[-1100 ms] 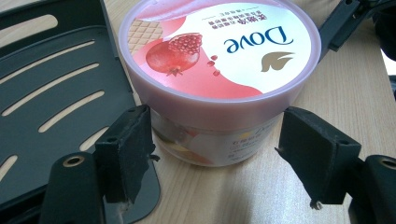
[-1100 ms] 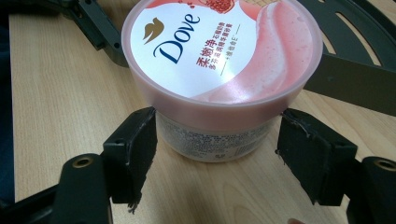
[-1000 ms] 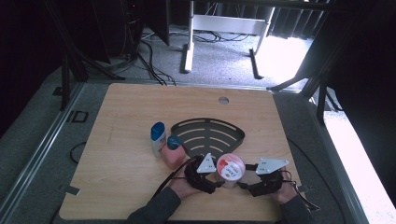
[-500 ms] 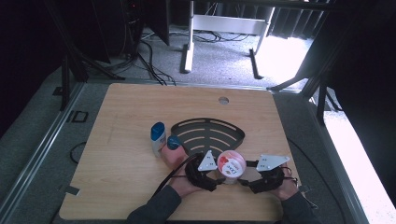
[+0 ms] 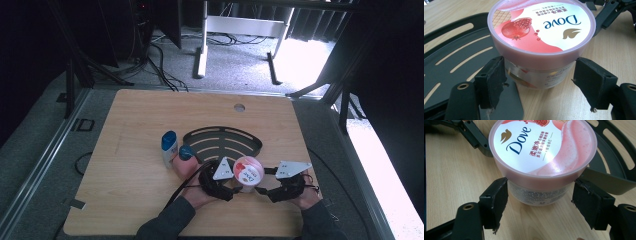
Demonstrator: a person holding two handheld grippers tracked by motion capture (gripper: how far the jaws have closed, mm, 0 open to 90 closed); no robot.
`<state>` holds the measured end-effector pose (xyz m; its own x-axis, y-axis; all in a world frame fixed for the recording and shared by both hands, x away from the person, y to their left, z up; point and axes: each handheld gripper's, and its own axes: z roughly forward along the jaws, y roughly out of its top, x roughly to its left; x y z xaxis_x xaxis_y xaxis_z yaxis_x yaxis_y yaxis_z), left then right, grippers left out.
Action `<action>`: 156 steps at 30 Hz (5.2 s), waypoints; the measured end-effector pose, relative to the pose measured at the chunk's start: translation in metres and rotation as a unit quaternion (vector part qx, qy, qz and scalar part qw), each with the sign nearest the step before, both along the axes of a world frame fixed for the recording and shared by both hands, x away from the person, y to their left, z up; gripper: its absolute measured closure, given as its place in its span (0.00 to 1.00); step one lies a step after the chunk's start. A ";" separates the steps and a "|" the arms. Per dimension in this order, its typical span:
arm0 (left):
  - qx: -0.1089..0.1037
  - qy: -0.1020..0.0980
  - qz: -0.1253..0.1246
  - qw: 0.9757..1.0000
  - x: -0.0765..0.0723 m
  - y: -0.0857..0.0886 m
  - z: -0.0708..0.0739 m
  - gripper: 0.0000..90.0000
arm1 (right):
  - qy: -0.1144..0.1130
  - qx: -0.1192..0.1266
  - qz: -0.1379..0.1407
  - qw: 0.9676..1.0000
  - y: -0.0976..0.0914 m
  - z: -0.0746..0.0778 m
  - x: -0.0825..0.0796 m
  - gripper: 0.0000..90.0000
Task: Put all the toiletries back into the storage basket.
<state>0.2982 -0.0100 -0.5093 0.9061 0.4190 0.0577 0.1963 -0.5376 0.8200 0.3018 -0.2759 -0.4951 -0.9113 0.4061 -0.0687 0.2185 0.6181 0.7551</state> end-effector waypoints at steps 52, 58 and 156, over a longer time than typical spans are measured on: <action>-0.019 -0.017 0.070 0.997 0.029 -0.011 0.008 0.28 | -0.008 0.010 0.001 1.000 -0.004 0.012 0.048 0.31; -0.024 -0.017 0.079 0.996 0.033 -0.012 0.009 0.28 | -0.010 0.010 -0.003 1.000 -0.003 0.014 0.053 0.31; -0.002 0.035 0.169 0.985 0.096 -0.035 -0.026 0.34 | 0.042 -0.037 -0.044 0.997 0.002 -0.018 0.131 0.36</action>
<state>0.3945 -0.0449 -0.5355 0.7161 0.6980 -0.0025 0.4202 -0.4283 0.8000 0.4326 -0.2742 -0.5126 -0.8762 0.4813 -0.0274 0.3343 0.6476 0.6848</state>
